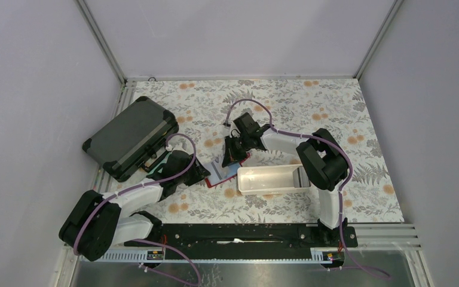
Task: Put the credit cards into the card holder
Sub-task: Insert the credit card into the card holder.
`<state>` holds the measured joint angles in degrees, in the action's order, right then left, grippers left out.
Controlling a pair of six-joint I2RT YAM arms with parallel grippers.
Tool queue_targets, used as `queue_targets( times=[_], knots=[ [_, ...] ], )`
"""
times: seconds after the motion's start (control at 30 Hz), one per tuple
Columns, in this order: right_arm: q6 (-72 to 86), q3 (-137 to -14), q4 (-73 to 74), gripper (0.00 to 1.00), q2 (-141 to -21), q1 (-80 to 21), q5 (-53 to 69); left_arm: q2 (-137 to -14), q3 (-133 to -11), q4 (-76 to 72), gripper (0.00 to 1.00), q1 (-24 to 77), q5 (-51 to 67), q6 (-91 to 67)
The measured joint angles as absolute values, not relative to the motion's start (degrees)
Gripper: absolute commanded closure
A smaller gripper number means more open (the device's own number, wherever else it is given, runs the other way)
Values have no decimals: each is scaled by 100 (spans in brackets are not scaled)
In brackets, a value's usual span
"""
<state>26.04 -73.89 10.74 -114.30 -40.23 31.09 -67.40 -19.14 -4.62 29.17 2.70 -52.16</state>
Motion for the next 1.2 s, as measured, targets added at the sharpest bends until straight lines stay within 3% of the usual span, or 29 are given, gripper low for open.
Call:
queue_targets(
  times=[1.2],
  knots=[
    [2646, -7247, 1002, 100, -11428, -3806, 3385, -6912, -2027, -467, 63, 2917, 123, -5083]
  ],
)
